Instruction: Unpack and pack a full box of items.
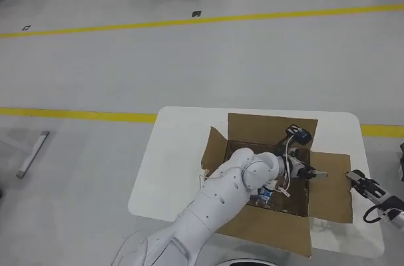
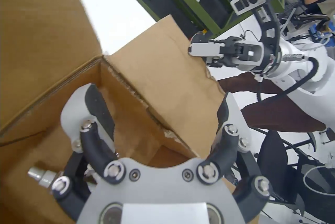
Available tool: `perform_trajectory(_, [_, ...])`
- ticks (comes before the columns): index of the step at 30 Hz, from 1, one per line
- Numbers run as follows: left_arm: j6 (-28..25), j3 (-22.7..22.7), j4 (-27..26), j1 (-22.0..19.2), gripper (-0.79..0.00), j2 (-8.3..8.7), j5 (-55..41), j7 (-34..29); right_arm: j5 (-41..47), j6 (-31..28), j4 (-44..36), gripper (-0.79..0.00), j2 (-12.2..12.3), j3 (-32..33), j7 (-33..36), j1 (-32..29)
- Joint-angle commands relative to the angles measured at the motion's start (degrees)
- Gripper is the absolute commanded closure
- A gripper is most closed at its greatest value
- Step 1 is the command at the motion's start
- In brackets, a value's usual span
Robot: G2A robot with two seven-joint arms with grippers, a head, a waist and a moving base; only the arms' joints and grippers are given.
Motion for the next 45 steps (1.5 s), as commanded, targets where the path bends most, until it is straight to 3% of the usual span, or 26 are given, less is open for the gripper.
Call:
perform_trajectory(1, [2.11,-1.47,-3.07,2.03,-0.785,1.39,3.01,-1.54,0.07,0.06,0.06,0.000,0.04,-0.05,-0.13,-0.01])
perform_trajectory(9, [8.42,-6.63,-16.14,11.24,-0.785,6.09,14.31,-9.67,-1.65,-0.80,-0.41,-0.034,0.20,-0.59,-1.60,-0.16])
perform_trajectory(13, [10.04,-7.48,-19.94,14.58,-0.785,7.15,16.54,-13.72,-1.37,-1.34,-1.10,-0.037,0.20,-0.97,-2.16,-0.49])
perform_trajectory(15, [8.07,-7.72,-20.93,15.38,-0.785,7.38,15.24,-15.00,-1.25,-1.59,-1.47,0.000,0.22,-1.09,-2.27,-0.70])
perform_trajectory(34, [8.23,-7.77,-20.82,15.59,-0.785,7.39,15.12,-14.78,-1.27,-2.40,-2.76,0.000,0.51,-1.55,-3.23,-2.08])
perform_trajectory(42, [20.26,-5.94,-15.28,13.42,-0.785,6.05,14.46,-20.92,-0.70,-2.49,-2.87,0.000,0.62,-1.21,-3.84,-2.74])
perform_trajectory(45, [22.23,-4.08,-13.21,11.87,-0.785,5.10,14.19,-22.14,-0.45,-2.47,-2.87,0.000,0.65,-1.25,-3.89,-2.87])
